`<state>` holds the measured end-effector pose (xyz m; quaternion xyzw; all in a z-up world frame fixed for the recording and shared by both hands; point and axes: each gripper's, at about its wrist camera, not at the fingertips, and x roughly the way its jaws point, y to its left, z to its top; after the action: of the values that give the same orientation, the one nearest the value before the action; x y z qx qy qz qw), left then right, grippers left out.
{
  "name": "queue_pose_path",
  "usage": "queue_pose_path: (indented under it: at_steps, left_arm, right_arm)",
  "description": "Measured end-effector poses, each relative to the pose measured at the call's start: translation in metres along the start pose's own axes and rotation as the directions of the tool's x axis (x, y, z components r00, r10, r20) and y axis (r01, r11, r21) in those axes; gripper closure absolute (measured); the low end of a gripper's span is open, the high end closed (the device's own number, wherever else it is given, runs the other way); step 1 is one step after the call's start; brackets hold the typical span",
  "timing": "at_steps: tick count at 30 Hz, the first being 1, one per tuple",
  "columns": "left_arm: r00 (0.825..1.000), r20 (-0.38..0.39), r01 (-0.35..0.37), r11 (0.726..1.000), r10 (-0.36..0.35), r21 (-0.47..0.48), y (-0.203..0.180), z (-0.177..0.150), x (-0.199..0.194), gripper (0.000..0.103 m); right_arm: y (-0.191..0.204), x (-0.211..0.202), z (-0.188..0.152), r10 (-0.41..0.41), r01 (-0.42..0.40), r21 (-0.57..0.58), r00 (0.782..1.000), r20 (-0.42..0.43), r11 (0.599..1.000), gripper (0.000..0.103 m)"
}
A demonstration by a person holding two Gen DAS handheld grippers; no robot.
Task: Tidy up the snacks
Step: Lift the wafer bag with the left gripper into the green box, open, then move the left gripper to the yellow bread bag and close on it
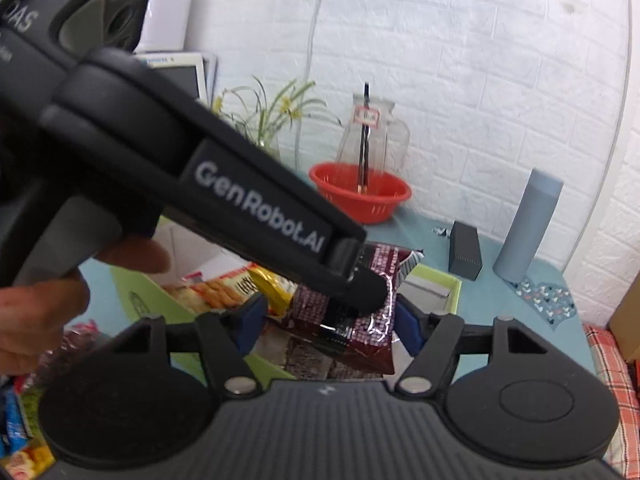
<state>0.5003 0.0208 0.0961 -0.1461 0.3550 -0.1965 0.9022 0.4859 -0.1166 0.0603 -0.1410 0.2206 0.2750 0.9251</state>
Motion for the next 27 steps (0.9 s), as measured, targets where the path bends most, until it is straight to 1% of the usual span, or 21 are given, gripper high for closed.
queue_pose_path:
  at_steps: [1, 2, 3, 5, 6, 7, 9, 11, 15, 17, 20, 22, 24, 27]
  left_arm:
    - [1.000, -0.005, -0.002, 1.000, 0.002, -0.006, 0.004, 0.001, 0.007, 0.081]
    - [1.000, -0.008, -0.007, 1.000, 0.007, -0.009, 0.009, 0.002, 0.012, 0.070]
    - [1.000, -0.009, -0.011, 1.000, 0.011, -0.011, 0.012, 0.002, 0.013, 0.067]
    - [1.000, 0.028, 0.000, 1.000, 0.001, -0.005, 0.016, -0.002, 0.000, 0.056]
    - [0.999, 0.052, 0.004, 1.000, -0.004, 0.002, 0.016, -0.004, -0.009, 0.053]
    - [0.997, 0.074, 0.001, 1.000, -0.001, 0.009, 0.015, -0.007, -0.020, 0.047]
    - [0.993, 0.116, -0.013, 1.000, 0.010, 0.022, 0.013, -0.015, -0.044, 0.046]
    - [0.991, 0.131, -0.012, 1.000, 0.009, 0.022, 0.011, -0.026, -0.065, 0.044]
    - [0.990, 0.144, -0.002, 1.000, -0.001, 0.021, 0.006, -0.060, -0.103, 0.039]
    - [0.989, 0.147, -0.005, 1.000, 0.002, 0.018, 0.004, -0.079, -0.119, 0.037]
    - [0.992, 0.127, -0.022, 1.000, 0.019, 0.021, 0.003, -0.114, -0.138, 0.036]
    - [0.993, 0.108, -0.044, 0.999, 0.042, 0.014, 0.005, -0.138, -0.148, 0.036]
    - [0.996, 0.076, -0.051, 0.999, 0.051, -0.005, 0.008, -0.160, -0.153, 0.036]
    - [0.999, 0.014, -0.034, 0.999, 0.035, -0.036, 0.013, -0.186, -0.153, 0.039]
  right_arm:
    - [-0.003, 0.006, -0.002, 0.002, -0.002, 0.006, 1.000, -0.008, 1.000, 0.032]
    - [-0.006, 0.010, -0.004, -0.006, 0.006, 0.011, 1.000, -0.009, 1.000, 0.032]
    - [-0.007, 0.010, -0.006, -0.024, 0.024, 0.010, 1.000, -0.004, 1.000, 0.030]
    - [-0.006, -0.002, -0.008, -0.061, 0.061, -0.004, 0.998, 0.031, 0.998, 0.022]
    - [-0.004, -0.013, -0.009, -0.071, 0.071, -0.012, 0.996, 0.053, 0.997, 0.018]
    - [-0.002, -0.024, -0.010, -0.076, 0.077, -0.016, 0.995, 0.071, 0.997, 0.013]
    - [0.007, -0.046, -0.014, -0.071, 0.073, -0.018, 0.993, 0.096, 0.997, 0.010]
    - [0.022, -0.070, -0.022, -0.031, 0.034, -0.024, 0.994, 0.104, 0.999, 0.010]
    - [0.060, -0.102, -0.041, 0.074, -0.071, -0.039, 0.994, 0.077, 0.997, 0.010]
    - [0.081, -0.114, -0.054, 0.101, -0.099, -0.048, 0.993, 0.058, 0.994, 0.010]
    - [0.116, -0.126, -0.075, 0.130, -0.129, -0.055, 0.991, 0.018, 0.990, 0.010]
    - [0.131, -0.129, -0.087, 0.166, -0.166, -0.023, 0.986, -0.010, 0.986, 0.010]
    - [0.146, -0.131, -0.097, 0.218, -0.218, 0.023, 0.975, -0.034, 0.976, 0.010]
    - [0.164, -0.130, -0.108, 0.278, -0.274, 0.076, 0.959, -0.058, 0.959, 0.010]
